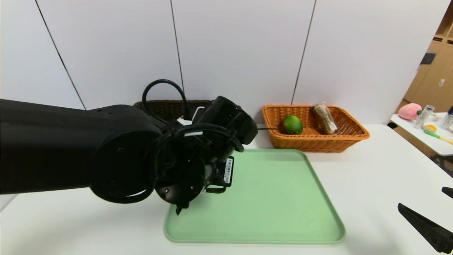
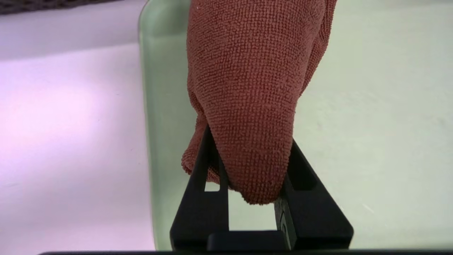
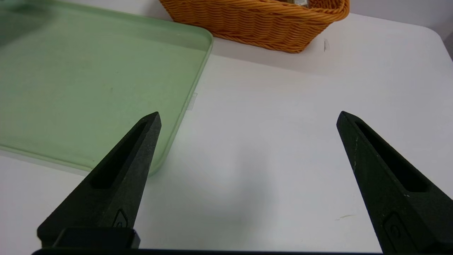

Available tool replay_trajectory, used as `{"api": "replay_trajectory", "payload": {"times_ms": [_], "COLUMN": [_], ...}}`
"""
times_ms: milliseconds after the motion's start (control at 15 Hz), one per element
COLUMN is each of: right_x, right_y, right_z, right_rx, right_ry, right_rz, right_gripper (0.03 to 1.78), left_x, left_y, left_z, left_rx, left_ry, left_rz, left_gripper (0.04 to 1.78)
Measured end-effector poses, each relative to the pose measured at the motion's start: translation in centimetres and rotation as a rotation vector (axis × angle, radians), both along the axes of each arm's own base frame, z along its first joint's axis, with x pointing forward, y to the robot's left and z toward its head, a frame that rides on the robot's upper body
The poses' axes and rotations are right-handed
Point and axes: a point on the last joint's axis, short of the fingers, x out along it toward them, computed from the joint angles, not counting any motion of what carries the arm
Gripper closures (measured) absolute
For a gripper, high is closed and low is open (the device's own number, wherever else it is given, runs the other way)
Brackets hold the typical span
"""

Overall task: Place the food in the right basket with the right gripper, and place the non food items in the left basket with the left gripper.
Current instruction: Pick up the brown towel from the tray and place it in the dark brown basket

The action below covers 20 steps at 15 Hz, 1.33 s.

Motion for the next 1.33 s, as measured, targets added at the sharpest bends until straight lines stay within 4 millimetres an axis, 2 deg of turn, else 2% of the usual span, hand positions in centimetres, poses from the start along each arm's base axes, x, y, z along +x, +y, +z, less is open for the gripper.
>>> {"api": "replay_trajectory", "payload": {"times_ms": [133, 267, 400, 600, 800, 933, 1333], "right_x": [0.0, 0.0, 0.0, 0.0, 0.1, 0.1, 0.0], "right_y": [0.0, 0.0, 0.0, 0.0, 0.0, 0.0, 0.0], "right_z": [-0.1, -0.1, 0.0, 0.3, 0.7, 1.1, 1.3], "right_rx": [0.0, -0.001, -0.002, 0.0, 0.002, 0.004, 0.006], "right_ry": [0.003, 0.002, -0.001, -0.017, -0.037, -0.05, -0.06], "right_rz": [-0.001, -0.001, -0.001, -0.001, -0.001, -0.001, -0.002], "right_gripper": [0.1, 0.1, 0.1, 0.1, 0.1, 0.1, 0.1], "left_x": [-1.4, -1.9, -0.9, 2.2, 5.4, 6.8, 10.2], "left_y": [0.3, 0.8, 2.0, 5.2, 8.5, 10.0, 11.2], "left_z": [1.8, 4.3, 6.3, 7.7, 7.8, 7.4, 4.6], "left_rx": [0.023, 0.01, 0.008, 0.058, 0.107, 0.129, 0.169], "left_ry": [-0.076, -0.201, -0.315, -0.449, -0.556, -0.581, -0.547], "left_rz": [-0.064, -0.121, -0.118, -0.034, 0.055, 0.104, 0.172], "left_gripper": [1.45, 1.45, 1.45, 1.45, 1.45, 1.45, 1.45]}}
